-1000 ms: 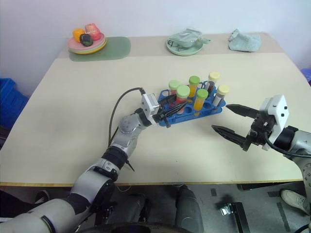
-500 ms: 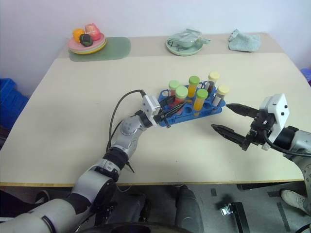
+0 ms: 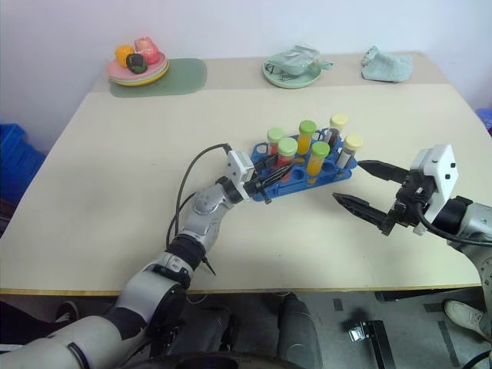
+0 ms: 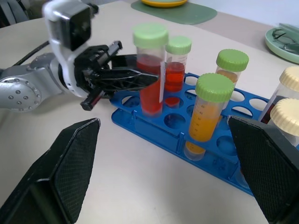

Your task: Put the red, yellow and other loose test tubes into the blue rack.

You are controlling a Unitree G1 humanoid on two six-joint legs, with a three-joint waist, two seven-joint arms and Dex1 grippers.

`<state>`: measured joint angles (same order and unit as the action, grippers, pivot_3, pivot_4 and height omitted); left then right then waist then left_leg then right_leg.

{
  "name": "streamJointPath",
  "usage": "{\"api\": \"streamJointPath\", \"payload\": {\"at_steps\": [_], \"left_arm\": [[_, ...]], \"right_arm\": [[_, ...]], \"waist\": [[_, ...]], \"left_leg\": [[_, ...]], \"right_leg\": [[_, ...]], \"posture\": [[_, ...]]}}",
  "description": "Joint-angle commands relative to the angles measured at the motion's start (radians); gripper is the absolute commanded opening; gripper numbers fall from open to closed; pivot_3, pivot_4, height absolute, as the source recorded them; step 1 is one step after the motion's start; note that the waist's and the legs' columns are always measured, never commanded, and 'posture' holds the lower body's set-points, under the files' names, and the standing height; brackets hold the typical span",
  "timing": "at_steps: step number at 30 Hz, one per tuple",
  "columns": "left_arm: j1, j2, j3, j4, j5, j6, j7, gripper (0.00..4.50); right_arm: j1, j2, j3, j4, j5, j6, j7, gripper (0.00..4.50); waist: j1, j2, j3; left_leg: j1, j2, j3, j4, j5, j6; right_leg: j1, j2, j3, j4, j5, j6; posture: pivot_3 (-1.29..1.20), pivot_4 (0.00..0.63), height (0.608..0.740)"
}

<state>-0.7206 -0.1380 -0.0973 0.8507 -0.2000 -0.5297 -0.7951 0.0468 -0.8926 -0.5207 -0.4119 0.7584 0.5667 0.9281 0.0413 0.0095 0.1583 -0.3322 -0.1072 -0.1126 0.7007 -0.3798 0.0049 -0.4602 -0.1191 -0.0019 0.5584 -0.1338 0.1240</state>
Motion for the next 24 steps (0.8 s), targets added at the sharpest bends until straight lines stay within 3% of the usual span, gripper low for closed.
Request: {"api": "streamJointPath", "payload": {"at_steps": [1, 7, 8, 10, 14, 24], "left_arm": [[0.001, -0.007, 0.027, -0.052, -0.030, 0.046, 0.011, 0.74], [0.037, 0.006, 0.007, -0.115, -0.017, 0.082, -0.019, 0.74], [0.041, 0.009, 0.005, -0.126, -0.020, 0.093, -0.029, 1.76], [0.047, 0.014, 0.007, -0.146, -0.008, 0.088, -0.007, 2.45], [0.085, 0.029, -0.009, -0.258, -0.019, 0.148, -0.011, 4.47], [0.352, 0.237, -0.052, -0.946, -0.067, 0.598, 0.055, 4.47]], "right_arm": [[-0.026, -0.018, -0.018, -0.028, 0.004, -0.009, -0.001, 4.50], [-0.040, -0.016, -0.011, -0.020, -0.003, -0.010, 0.002, 4.50], [-0.041, -0.016, -0.010, -0.020, -0.004, -0.011, 0.004, 4.50], [-0.043, -0.015, -0.007, -0.016, -0.006, -0.011, 0.006, 4.50], [-0.050, -0.016, 0.000, 0.003, -0.016, -0.020, 0.019, 4.50], [-0.106, -0.020, 0.039, 0.096, -0.056, -0.059, 0.077, 4.50]], "waist": [[0.000, 0.000, 0.000], [-0.001, 0.000, 0.000], [-0.001, 0.000, 0.000], [-0.001, 0.000, 0.000], [0.000, 0.000, 0.000], [-0.002, 0.001, 0.000]], "left_leg": [[0.000, 0.000, 0.000, 0.000, 0.000, 0.000], [0.000, 0.000, 0.000, 0.000, 0.000, 0.000], [0.000, 0.000, 0.000, 0.000, 0.000, 0.000], [0.000, 0.000, 0.000, 0.000, 0.000, 0.000], [0.000, 0.000, 0.000, 0.000, 0.000, 0.000], [0.001, 0.001, -0.002, 0.000, 0.000, 0.000]], "right_leg": [[0.000, 0.000, 0.000, 0.000, 0.000, 0.000], [0.000, 0.000, 0.000, 0.000, 0.000, 0.000], [0.000, 0.000, 0.000, 0.000, 0.000, 0.000], [0.000, 0.000, 0.000, 0.000, 0.000, 0.000], [0.000, 0.000, 0.000, 0.000, 0.000, 0.000], [-0.001, 0.000, 0.001, 0.002, 0.000, 0.000]], "posture": [[0.00, 0.150, 0.740], [0.00, 0.150, 0.740], [0.00, 0.150, 0.740], [0.00, 0.150, 0.740], [0.00, 0.150, 0.740], [0.00, 0.150, 0.740]]}}
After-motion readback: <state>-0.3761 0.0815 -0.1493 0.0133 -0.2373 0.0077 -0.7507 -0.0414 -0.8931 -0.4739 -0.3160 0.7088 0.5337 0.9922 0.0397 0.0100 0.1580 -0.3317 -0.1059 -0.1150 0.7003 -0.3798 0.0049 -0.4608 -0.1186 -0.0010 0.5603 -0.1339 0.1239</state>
